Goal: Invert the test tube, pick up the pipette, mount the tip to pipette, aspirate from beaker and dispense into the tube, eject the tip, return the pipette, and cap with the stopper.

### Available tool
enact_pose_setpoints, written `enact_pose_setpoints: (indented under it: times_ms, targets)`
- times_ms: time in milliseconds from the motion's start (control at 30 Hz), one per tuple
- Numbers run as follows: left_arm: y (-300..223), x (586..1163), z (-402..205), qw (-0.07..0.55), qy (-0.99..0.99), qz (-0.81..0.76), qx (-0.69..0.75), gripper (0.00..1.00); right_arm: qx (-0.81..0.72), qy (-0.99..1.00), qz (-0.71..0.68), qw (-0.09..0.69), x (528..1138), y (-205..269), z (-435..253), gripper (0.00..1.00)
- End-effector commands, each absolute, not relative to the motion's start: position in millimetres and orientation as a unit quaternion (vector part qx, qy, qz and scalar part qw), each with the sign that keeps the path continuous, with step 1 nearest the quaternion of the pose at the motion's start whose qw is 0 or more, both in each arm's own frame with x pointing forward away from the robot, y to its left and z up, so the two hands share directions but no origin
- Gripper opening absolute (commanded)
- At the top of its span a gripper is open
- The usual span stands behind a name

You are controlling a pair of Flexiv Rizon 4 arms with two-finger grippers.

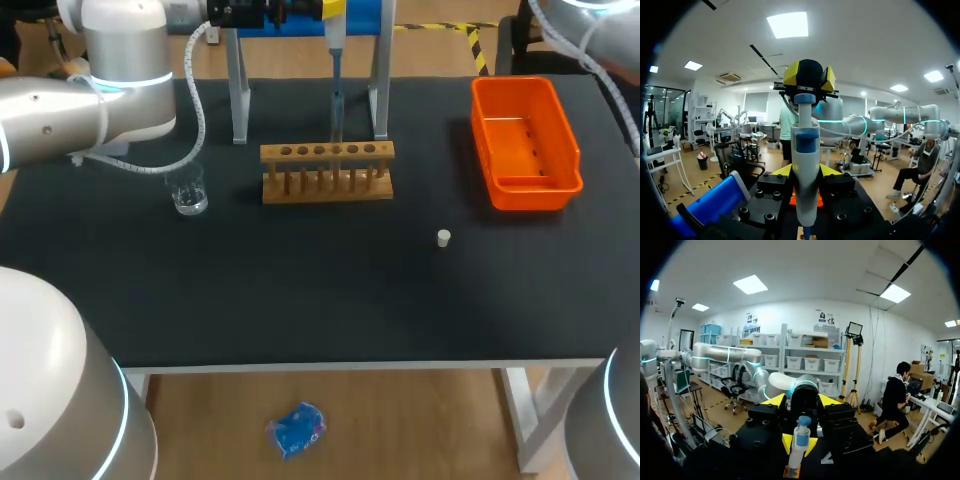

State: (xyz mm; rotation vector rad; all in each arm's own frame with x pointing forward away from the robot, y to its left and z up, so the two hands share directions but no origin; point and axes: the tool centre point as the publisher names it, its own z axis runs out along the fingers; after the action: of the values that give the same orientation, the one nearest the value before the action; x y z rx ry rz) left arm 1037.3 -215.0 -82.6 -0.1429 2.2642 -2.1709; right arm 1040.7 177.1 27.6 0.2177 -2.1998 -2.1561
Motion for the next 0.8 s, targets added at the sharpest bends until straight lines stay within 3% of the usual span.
enact_pose_setpoints:
  times_ms: [33, 800]
  targets:
    - [-216, 1038, -82, 0.000, 0.722, -0.691, -0.046, 0.00, 0.069, -0.708, -0.702, 0.034, 1051, 191, 22, 0.00]
    - [-216, 1038, -82, 0.000, 0.722, -0.691, -0.046, 0.00, 0.064, -0.706, -0.701, 0.076, 1064, 215, 7, 0.00]
